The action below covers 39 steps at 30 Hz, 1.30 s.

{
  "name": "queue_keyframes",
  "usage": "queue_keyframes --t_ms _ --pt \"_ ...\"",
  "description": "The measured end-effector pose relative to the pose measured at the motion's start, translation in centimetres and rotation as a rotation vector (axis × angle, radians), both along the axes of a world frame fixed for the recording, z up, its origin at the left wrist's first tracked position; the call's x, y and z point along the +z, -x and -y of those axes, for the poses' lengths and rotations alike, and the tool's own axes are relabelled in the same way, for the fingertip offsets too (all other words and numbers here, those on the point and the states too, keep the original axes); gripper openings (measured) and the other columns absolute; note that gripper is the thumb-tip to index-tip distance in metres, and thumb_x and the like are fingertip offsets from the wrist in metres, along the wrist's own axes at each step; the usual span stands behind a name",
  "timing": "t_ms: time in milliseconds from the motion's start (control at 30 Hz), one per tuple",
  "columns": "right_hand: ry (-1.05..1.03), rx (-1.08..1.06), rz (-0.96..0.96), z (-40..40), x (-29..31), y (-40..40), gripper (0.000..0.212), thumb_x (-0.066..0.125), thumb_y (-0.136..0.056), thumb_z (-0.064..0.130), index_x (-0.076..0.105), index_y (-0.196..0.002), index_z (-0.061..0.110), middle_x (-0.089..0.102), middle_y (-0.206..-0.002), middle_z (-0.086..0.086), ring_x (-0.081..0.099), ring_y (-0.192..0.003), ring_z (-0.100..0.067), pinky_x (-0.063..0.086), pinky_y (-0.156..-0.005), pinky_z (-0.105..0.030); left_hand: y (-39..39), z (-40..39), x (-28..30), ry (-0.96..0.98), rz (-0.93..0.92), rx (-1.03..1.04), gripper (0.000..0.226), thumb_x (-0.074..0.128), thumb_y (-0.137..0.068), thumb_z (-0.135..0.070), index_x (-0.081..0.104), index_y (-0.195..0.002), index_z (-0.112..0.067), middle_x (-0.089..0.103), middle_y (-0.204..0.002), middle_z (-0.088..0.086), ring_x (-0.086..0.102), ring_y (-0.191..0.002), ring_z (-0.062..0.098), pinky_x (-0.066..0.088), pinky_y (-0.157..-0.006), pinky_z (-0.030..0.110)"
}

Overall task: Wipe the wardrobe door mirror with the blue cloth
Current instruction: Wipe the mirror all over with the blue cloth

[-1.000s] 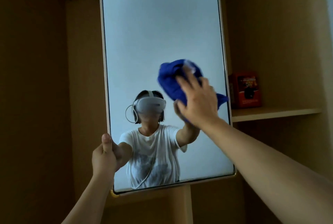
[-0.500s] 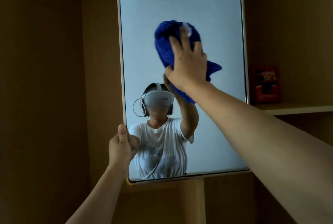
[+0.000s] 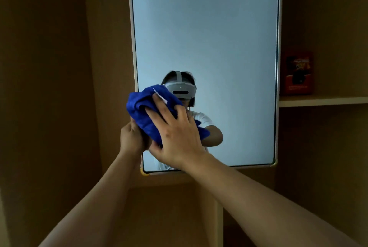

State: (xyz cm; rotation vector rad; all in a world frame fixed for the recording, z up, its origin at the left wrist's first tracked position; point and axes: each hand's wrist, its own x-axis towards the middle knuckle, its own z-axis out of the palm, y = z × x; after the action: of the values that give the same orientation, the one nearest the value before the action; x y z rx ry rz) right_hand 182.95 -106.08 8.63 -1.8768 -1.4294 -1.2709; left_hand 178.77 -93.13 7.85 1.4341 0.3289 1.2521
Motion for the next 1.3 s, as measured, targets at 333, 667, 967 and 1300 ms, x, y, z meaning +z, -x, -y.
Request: queue_keyframes --t_ms 333,667,967,1300 --pt "-0.013 -0.035 -0.151 0.2 -6.3 0.3 0.093 0.061 -0.072 0.05 0.015 -0.15 0.028 0.01 -0.159 -0.001 0.037 -0.125 -0.032 0.045 -0.097 -0.048 0.3 -0.1 -0.1 0.033 -0.026 -0.043 0.047 0.031 -0.095 -0.055 0.061 -0.085 -0.02 0.067 -0.074 0.002 0.064 -0.072 0.018 0.05 -0.061 0.031" --pt "0.061 -0.064 -0.073 2.5 -10.3 -0.7 0.079 0.075 -0.069 0.026 0.038 -0.139 0.028 0.025 -0.155 0.003 0.049 -0.119 -0.033 0.052 -0.088 -0.043 0.2 -0.1 0.1 -0.002 -0.082 0.043 0.058 0.029 -0.097 -0.052 0.056 -0.077 -0.005 0.061 -0.078 0.013 0.055 -0.073 0.021 0.047 -0.067 0.029" --pt "0.083 -0.101 -0.057 0.7 -10.7 0.9 0.083 0.076 -0.066 0.021 0.037 -0.139 0.03 0.029 -0.152 -0.001 0.042 -0.125 -0.038 0.038 -0.103 -0.056 -0.1 0.1 0.1 0.024 -0.063 0.054 0.058 0.03 -0.096 -0.052 0.056 -0.07 -0.007 0.063 -0.078 0.014 0.061 -0.078 0.028 0.052 -0.077 0.039" --pt "0.196 -0.106 0.135 1.9 -13.1 -1.4 0.077 0.065 -0.074 0.025 0.031 -0.143 0.032 0.019 -0.156 0.0 0.035 -0.129 -0.039 0.033 -0.105 -0.061 0.4 0.6 0.1 -0.043 -0.062 0.077 0.057 0.028 -0.096 -0.053 0.046 -0.058 -0.015 0.051 -0.052 0.0 0.048 -0.048 0.01 0.041 -0.054 0.024"
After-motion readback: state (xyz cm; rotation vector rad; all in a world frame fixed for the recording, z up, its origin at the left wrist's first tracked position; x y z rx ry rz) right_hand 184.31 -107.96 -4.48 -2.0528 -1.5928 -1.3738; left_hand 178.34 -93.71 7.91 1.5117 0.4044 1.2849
